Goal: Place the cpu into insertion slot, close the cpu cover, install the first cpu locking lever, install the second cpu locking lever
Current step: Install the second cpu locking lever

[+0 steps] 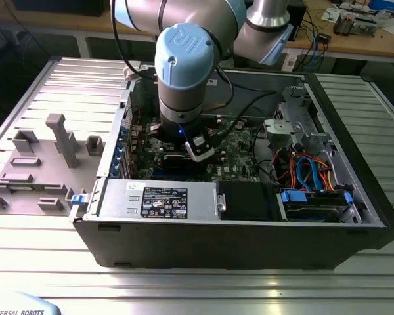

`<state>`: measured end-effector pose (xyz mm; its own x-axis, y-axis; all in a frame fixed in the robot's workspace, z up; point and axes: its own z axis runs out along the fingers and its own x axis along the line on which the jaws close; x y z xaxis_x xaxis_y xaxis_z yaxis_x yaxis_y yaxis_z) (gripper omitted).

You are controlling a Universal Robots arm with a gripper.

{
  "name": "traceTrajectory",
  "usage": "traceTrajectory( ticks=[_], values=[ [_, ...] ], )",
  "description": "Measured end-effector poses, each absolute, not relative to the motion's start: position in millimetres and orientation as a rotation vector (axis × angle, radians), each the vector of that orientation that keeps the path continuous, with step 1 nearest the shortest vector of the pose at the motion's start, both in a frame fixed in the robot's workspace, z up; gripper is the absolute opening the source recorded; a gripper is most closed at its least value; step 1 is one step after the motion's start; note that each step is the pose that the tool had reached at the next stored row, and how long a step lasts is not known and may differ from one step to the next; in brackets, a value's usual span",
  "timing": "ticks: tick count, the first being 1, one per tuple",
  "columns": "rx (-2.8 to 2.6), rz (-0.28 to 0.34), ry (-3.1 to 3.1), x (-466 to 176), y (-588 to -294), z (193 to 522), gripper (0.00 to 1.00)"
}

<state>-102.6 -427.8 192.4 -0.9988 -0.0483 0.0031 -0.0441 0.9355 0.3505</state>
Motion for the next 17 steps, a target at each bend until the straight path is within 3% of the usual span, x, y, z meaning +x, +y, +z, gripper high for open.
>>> traceTrajectory(
  ticks=[17],
  values=[
    [0.074,-0.559,-3.079,-104.3,-426.8,215.2,0.11]
  ],
)
